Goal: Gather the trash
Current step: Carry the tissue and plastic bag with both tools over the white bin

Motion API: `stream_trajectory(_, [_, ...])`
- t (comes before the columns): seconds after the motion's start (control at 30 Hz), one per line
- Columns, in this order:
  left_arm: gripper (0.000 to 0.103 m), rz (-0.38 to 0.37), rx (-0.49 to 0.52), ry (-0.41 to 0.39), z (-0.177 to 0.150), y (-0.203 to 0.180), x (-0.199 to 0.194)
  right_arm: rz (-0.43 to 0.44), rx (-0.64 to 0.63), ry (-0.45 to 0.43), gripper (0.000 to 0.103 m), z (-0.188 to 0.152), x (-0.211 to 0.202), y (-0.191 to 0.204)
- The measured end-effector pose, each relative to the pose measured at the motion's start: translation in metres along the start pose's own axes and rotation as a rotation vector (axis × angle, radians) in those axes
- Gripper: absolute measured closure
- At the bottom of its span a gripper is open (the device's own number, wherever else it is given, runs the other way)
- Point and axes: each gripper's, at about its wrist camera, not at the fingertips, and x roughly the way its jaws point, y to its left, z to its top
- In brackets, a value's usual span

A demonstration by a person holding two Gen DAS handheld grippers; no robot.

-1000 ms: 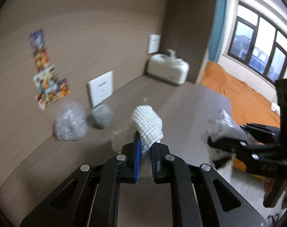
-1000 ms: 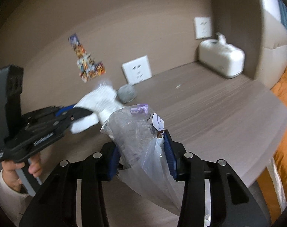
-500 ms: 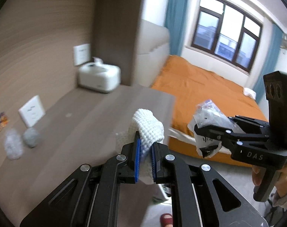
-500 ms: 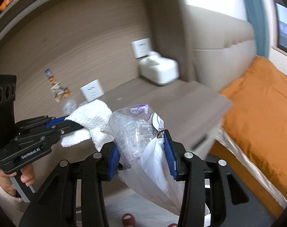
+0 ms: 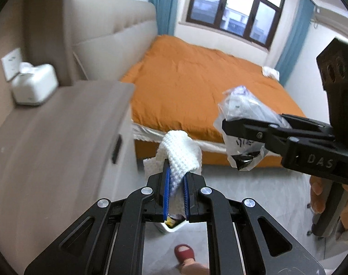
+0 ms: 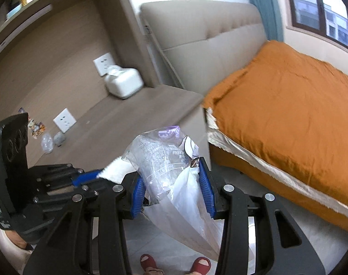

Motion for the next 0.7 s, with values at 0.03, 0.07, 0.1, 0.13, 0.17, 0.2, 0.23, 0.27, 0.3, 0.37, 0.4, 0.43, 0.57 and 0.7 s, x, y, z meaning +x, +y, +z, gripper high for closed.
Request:
stream_trajectory(0.03, [0.094, -0.006, 0.002, 0.008, 0.000, -0.003, 0.007, -0.008, 0.013, 0.008, 0.059, -0.004, 0.002, -0.009])
stream_trajectory(0.07, [0.094, -0.012, 0.004, 0.020, -0.001, -0.006, 0.016, -0.013, 0.023, 0.013, 0.059, -0.006, 0.004, -0.015])
stream_trajectory(0.1, [0.094, -0.015, 0.005, 0.036, -0.001, -0.009, 0.027, -0.013, 0.036, 0.017, 0.059, -0.009, 0.005, -0.021])
stream_trajectory(0.13, [0.094, -0.017, 0.008, 0.046, -0.002, -0.011, 0.036, -0.014, 0.045, 0.021, 0.059, -0.010, 0.007, -0.023])
stream_trajectory(0.17, [0.094, -0.021, 0.009, 0.054, -0.004, -0.011, 0.043, -0.018, 0.056, 0.028, 0.059, -0.013, 0.011, -0.030])
stream_trajectory(0.2, [0.094, -0.026, 0.007, 0.074, -0.007, -0.014, 0.055, -0.021, 0.064, 0.035, 0.059, -0.015, 0.014, -0.036])
stream_trajectory(0.23, [0.094, -0.029, 0.006, 0.086, -0.007, -0.016, 0.064, -0.022, 0.072, 0.040, 0.059, -0.017, 0.016, -0.041])
stream_trajectory(0.27, [0.094, -0.034, 0.003, 0.095, -0.009, -0.018, 0.073, -0.024, 0.082, 0.050, 0.059, -0.021, 0.021, -0.047])
stream_trajectory(0.3, [0.094, -0.040, 0.000, 0.113, -0.013, -0.020, 0.085, -0.028, 0.091, 0.060, 0.059, -0.024, 0.026, -0.053])
stream_trajectory(0.37, [0.094, -0.036, 0.002, 0.139, -0.018, -0.024, 0.101, -0.032, 0.107, 0.081, 0.059, -0.032, 0.038, -0.064])
stream_trajectory(0.4, [0.094, -0.038, 0.002, 0.158, -0.022, -0.025, 0.114, -0.034, 0.115, 0.090, 0.059, -0.035, 0.044, -0.070])
stream_trajectory(0.43, [0.094, -0.040, 0.000, 0.174, -0.026, -0.024, 0.124, -0.036, 0.121, 0.098, 0.059, -0.038, 0.050, -0.075])
stream_trajectory(0.57, [0.094, -0.036, 0.007, 0.223, -0.041, -0.027, 0.163, -0.051, 0.151, 0.143, 0.059, -0.058, 0.079, -0.098])
stream_trajectory(0.7, [0.094, -0.034, 0.006, 0.270, -0.061, -0.022, 0.208, -0.066, 0.177, 0.193, 0.058, -0.082, 0.116, -0.120])
